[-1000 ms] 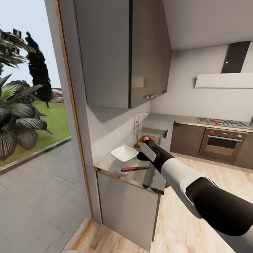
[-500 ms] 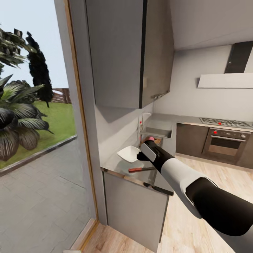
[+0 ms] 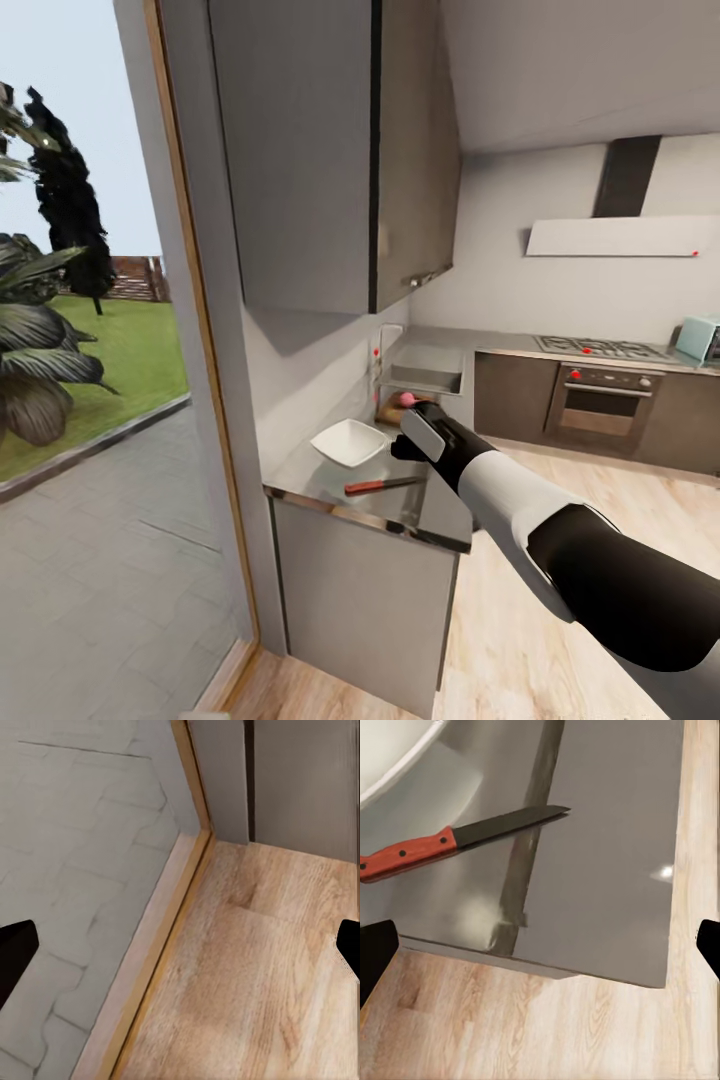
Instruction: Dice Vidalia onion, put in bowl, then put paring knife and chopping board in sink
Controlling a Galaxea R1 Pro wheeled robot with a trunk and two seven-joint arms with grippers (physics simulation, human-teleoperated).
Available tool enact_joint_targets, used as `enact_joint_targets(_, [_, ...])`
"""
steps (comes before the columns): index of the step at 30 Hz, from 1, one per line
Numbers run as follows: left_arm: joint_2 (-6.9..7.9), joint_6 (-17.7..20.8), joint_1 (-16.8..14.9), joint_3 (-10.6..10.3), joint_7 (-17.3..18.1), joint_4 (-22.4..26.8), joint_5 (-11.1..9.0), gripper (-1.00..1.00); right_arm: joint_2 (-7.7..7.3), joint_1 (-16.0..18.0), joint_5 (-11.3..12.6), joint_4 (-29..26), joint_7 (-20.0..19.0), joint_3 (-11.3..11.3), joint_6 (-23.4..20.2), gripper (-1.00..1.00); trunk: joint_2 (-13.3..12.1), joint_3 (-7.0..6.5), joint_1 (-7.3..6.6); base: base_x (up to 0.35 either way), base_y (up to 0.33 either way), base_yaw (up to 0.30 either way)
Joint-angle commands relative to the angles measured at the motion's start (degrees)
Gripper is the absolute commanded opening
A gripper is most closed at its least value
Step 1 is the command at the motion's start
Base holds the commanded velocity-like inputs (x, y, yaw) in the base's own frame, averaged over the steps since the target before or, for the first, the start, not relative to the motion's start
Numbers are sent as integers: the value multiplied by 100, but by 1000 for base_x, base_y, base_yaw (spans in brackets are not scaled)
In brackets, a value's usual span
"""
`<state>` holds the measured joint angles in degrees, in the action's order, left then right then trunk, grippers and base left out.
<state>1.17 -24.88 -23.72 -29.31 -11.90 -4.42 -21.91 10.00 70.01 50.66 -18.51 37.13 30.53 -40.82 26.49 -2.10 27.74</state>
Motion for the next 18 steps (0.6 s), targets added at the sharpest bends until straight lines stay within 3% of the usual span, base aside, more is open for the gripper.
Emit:
enact_joint_targets(1, [-3, -26, -3, -49, -7, -15, -33, 100, 0, 4, 41, 1, 36, 32, -14, 100, 4, -4, 2, 0, 0, -195])
enact_joint_targets(6, [-3, -26, -3, -49, -6, -15, -33, 100, 0, 4, 41, 5, 36, 32, -14, 100, 4, -37, 2, 0, 50, -153])
enact_joint_targets(11, [-5, 21, -3, -49, 16, -15, -33, 100, 0, 4, 41, 11, 34, 32, -14, 100, 4, -49, 2, 0, 197, -52])
enact_joint_targets(15, [-10, 307, -2, -49, 301, -15, -33, 100, 0, 4, 41, 22, 38, 32, -14, 100, 4, -51, 2, 0, 234, -9])
enact_joint_targets(18, [-9, 800, 0, -49, 703, -15, -33, 100, 0, 4, 41, 43, 39, 32, -14, 100, 4, -52, 2, 0, 102, -3])
